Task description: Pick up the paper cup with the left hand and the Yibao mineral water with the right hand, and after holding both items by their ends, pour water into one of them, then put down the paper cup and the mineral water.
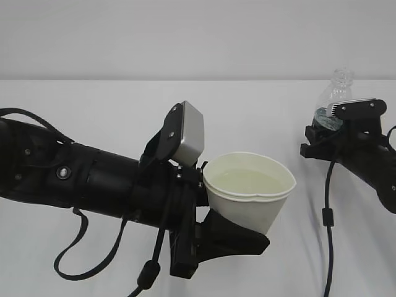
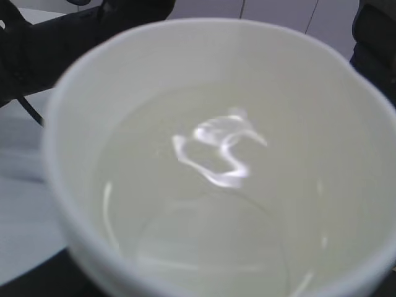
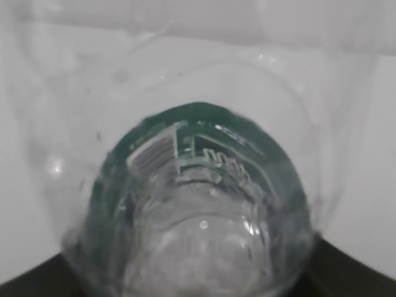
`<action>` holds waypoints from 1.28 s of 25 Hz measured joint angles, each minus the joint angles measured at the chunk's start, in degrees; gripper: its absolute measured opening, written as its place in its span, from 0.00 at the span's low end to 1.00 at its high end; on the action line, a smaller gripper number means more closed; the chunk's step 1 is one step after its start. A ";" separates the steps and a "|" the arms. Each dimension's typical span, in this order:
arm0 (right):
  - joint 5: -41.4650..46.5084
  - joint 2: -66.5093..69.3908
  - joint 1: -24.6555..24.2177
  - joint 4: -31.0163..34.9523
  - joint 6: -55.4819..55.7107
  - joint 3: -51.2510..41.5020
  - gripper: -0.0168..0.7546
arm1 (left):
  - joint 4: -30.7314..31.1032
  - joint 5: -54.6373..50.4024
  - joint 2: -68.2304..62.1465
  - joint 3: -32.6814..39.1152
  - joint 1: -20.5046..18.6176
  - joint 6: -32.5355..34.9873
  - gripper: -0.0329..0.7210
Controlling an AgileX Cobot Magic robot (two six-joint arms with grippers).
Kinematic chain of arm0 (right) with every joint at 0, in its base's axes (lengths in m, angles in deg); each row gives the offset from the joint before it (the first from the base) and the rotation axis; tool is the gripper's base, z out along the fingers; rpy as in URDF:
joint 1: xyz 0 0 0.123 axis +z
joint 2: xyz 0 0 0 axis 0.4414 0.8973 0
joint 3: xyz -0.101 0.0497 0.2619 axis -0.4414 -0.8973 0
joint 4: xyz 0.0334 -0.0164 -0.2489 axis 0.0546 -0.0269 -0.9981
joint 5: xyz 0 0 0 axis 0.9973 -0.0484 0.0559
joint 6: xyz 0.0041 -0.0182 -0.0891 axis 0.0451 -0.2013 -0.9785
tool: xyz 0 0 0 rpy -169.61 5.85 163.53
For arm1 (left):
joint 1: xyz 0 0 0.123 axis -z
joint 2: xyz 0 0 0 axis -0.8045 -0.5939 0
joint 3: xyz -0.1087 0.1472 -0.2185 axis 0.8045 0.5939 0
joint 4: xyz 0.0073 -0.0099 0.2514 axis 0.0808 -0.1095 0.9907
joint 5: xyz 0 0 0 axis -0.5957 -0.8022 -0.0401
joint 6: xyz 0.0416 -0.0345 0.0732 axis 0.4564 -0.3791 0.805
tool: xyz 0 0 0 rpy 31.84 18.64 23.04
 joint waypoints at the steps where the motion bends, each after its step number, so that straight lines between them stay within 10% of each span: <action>1: 0.00 0.30 0.00 0.00 0.00 0.42 0.53 | -0.09 0.00 0.00 0.00 0.00 0.00 0.61; 23: -8.27 7.91 0.00 -1.86 0.13 4.01 0.53 | -0.73 0.00 0.00 0.00 0.00 0.00 0.61; 32: -8.86 8.14 -0.13 -5.70 0.17 4.01 0.72 | -0.80 0.00 0.00 0.00 0.00 0.00 0.61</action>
